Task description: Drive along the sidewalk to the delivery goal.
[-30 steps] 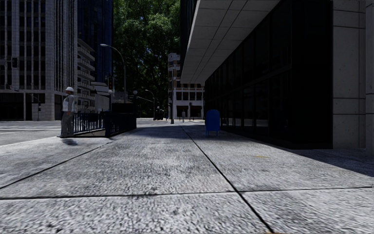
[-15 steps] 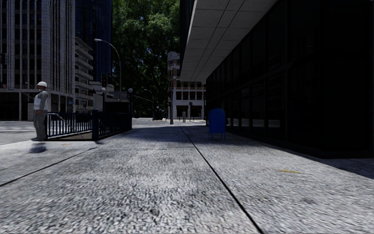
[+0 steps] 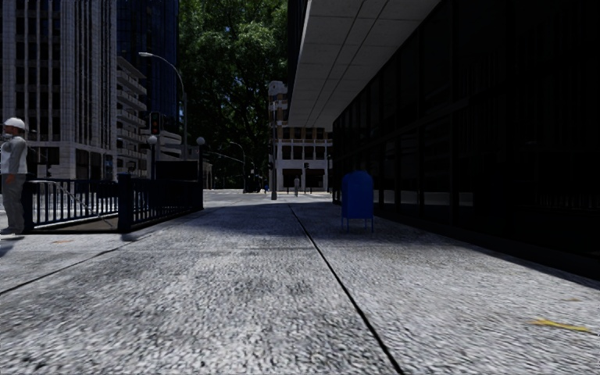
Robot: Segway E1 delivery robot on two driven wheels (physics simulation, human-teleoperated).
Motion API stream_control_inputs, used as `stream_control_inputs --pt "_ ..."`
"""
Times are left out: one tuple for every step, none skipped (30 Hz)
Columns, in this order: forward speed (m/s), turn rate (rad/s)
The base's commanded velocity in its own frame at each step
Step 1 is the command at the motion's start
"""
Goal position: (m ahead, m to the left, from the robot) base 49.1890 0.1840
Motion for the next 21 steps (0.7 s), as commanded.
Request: stream_control_inputs --pt "2.00 0.00" --pt "2.00 0.00" --pt "2.00 0.00" --pt "2.00 0.00" --pt "2.00 0.00" --pt "2.00 0.00" --pt "2.00 0.00" --pt "2.00 0.00" --pt "2.00 0.00" --pt "2.00 0.00" --pt "2.00 0.00" --pt "2.00 0.00" --pt "2.00 0.00" --pt "2.00 0.00" --pt "2.00 0.00" --pt "2.00 0.00" --pt "2.00 0.00" --pt "2.00 0.00" --pt "2.00 0.00" --pt "2.00 0.00" --pt "2.00 0.00"
